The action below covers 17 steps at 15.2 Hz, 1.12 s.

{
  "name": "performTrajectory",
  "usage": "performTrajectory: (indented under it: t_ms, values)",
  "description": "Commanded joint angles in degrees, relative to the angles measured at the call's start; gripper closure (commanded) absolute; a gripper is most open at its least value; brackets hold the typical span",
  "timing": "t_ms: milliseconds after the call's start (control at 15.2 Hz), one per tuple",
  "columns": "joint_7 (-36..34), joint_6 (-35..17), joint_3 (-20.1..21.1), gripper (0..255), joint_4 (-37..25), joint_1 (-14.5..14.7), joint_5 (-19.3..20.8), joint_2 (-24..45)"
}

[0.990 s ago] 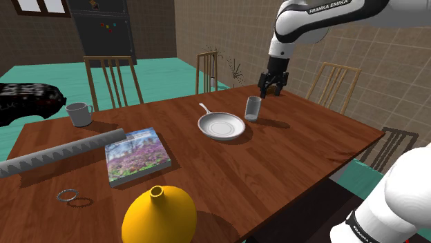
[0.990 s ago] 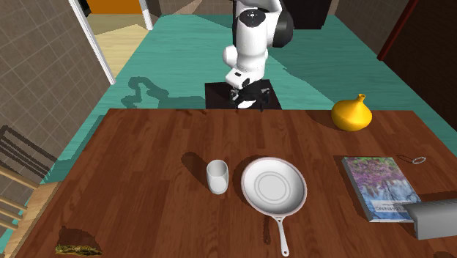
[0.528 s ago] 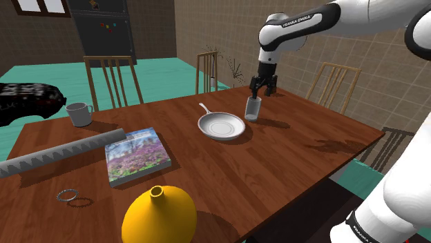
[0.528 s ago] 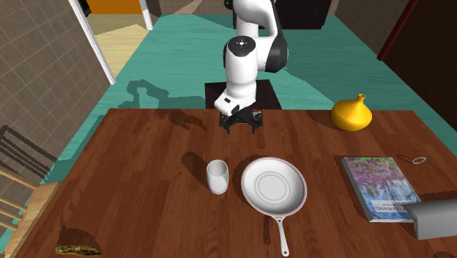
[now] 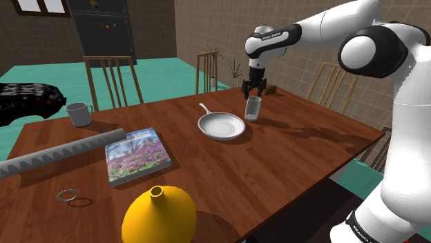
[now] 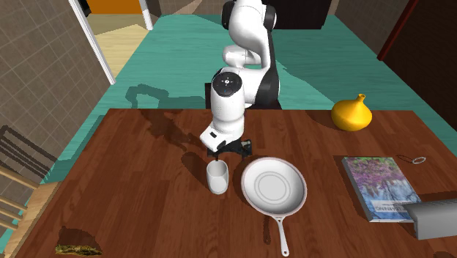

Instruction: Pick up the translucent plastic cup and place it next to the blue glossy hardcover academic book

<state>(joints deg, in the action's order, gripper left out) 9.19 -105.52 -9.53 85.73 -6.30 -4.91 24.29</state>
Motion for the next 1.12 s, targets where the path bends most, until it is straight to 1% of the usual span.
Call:
performTrajectory:
  t_ms: [0, 66, 594, 1056]
  values:
    - [0.4, 1.1, 0.0, 0, -6.0, -0.9, -0.5, 5.0]
    - [0.6, 1.6, 0.0, 0, -7.9, -1.2, -0.6, 6.5]
    - [0.8, -3.9, 0.1, 0, -3.1, -1.0, -0.8, 7.2]
    - [0.8, -3.8, 0.1, 0, -3.1, -1.0, -0.8, 7.2]
